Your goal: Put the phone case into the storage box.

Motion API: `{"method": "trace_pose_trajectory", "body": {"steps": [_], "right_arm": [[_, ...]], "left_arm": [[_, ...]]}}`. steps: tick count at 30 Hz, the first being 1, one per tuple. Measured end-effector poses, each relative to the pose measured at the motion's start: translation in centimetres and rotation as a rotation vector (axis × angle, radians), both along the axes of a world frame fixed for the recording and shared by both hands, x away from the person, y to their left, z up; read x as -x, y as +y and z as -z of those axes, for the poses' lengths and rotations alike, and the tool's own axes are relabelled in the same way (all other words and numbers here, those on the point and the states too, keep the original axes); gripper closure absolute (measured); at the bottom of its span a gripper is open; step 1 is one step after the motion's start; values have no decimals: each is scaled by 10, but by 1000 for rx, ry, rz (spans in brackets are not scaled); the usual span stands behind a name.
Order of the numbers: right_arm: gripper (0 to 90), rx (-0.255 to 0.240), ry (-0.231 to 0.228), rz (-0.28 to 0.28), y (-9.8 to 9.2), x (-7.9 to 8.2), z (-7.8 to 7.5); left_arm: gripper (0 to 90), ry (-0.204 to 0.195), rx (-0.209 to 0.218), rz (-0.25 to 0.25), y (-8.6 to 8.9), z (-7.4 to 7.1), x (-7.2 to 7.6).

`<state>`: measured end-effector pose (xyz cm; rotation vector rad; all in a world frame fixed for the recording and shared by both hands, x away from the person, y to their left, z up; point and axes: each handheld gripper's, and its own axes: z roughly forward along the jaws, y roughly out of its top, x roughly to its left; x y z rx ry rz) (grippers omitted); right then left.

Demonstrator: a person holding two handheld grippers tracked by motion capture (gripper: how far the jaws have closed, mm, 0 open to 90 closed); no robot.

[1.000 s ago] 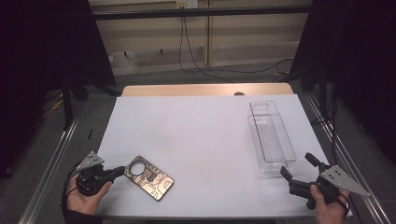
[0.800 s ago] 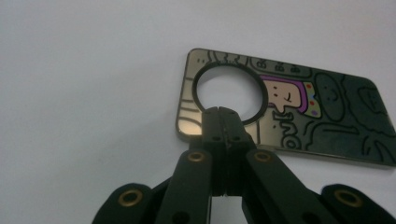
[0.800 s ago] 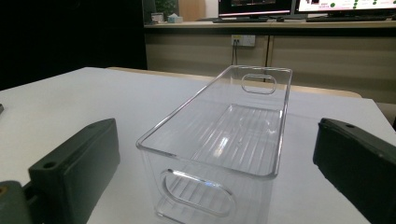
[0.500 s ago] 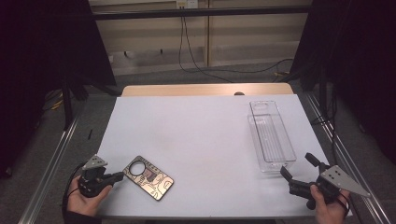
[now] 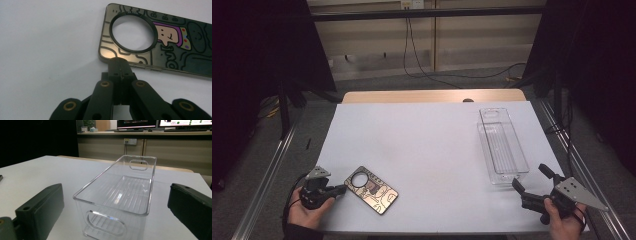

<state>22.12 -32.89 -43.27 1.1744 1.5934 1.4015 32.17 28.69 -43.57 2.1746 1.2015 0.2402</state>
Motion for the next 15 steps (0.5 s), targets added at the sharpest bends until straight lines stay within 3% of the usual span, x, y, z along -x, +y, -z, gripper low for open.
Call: {"method": "trace_pose_trajectory", "body": {"steps": [15], "right_arm": [[0,1,0,0,0,0,0]], "left_arm": [[900,-5,-2,-6,-8,1,-17]]}}
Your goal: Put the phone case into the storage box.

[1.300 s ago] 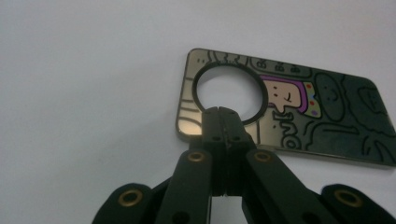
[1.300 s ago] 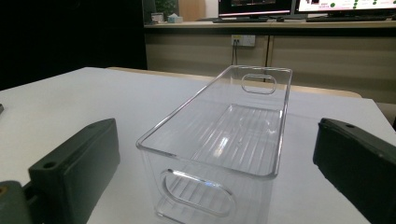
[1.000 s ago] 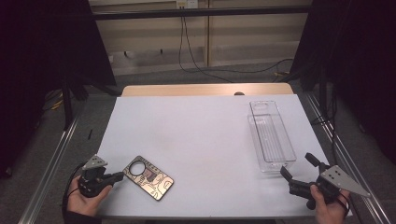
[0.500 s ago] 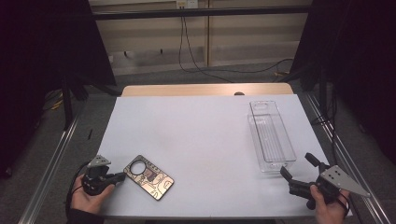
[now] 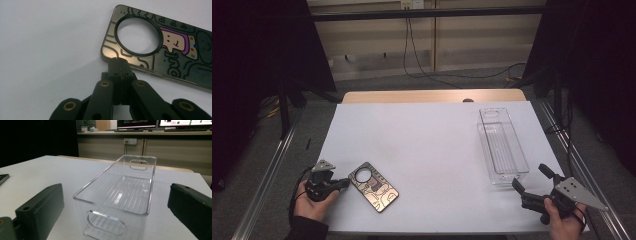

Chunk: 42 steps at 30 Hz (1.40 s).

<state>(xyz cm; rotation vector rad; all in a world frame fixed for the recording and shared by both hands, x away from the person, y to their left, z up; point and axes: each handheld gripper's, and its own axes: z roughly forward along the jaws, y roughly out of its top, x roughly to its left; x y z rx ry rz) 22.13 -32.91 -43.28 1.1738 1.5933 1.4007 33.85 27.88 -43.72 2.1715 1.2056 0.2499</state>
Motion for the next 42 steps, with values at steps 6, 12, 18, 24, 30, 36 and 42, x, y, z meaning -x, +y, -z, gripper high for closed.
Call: {"method": "trace_pose_trajectory", "body": {"steps": [6,12,18,24,30,36,42], "right_arm": [[0,0,0,-1,0,0,0],[0,3,1,-1,0,-1,0],[0,0,4,-3,0,-1,1],[0,3,3,-2,1,-1,0],[0,1,4,-2,0,-1,0],[0,1,3,-3,1,-1,0],[0,0,3,-2,1,-2,0]], "left_arm": [[900,-1,-6,-5,-3,0,-5],[900,-2,-8,-12,-4,0,-10],[900,-5,-20,-11,-5,0,-15],[900,-8,-21,-16,-6,1,-18],[900,-12,-23,-21,-8,1,-22],[900,-31,-54,-12,-13,1,-26],[900,-12,-39,-13,-13,1,-30]]}}
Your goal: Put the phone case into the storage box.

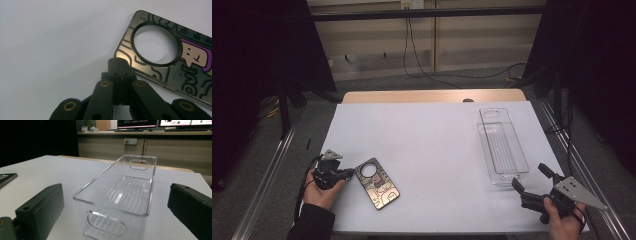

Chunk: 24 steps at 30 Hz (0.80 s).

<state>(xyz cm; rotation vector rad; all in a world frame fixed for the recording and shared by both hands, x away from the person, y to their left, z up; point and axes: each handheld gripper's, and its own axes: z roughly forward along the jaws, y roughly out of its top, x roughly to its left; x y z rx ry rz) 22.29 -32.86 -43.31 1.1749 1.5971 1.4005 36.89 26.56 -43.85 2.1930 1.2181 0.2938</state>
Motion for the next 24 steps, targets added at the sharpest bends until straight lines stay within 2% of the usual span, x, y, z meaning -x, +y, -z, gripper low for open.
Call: {"method": "trace_pose_trajectory", "body": {"steps": [11,20,24], "right_arm": [[0,1,2,-3,1,0,0],[0,0,3,-2,1,0,0],[0,2,1,-4,1,0,0]], "left_arm": [[900,-7,5,-8,-2,1,-3],[900,-31,-72,2,-14,-1,-8],[900,-26,-48,-9,-14,0,-10]]}}
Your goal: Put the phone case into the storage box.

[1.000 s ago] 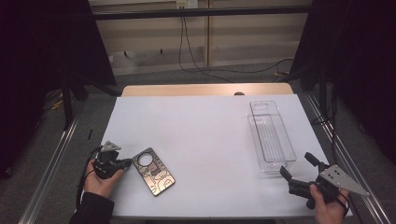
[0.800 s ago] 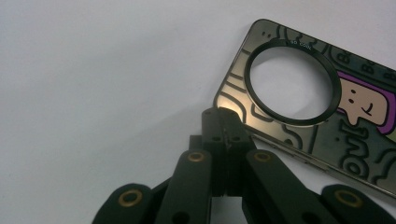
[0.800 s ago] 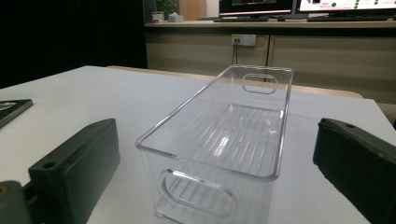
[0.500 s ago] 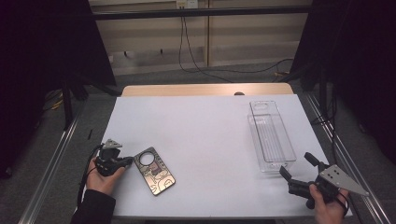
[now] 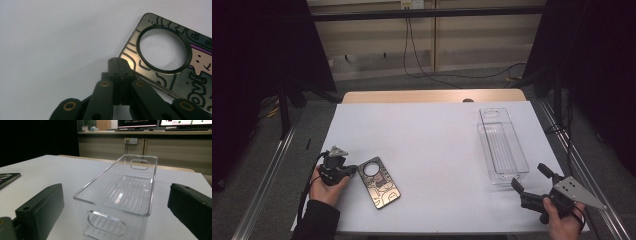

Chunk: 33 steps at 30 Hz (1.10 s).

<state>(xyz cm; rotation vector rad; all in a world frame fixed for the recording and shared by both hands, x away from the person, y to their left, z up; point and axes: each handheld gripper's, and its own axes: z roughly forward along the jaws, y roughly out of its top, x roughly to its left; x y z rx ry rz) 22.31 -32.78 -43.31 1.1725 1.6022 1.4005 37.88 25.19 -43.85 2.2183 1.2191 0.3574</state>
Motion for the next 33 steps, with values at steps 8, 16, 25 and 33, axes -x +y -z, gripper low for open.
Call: {"method": "trace_pose_trajectory", "body": {"steps": [8,16,25,33], "right_arm": [[0,-1,-1,1,0,0,0],[0,-5,-2,0,-1,1,0],[0,-4,0,2,-1,0,0],[0,-1,0,2,-1,0,0]], "left_arm": [[900,11,37,-21,-1,2,-4],[900,-17,23,-40,-5,2,2],[900,4,56,-42,-6,3,0],[900,10,79,-50,-9,4,-4]]}}
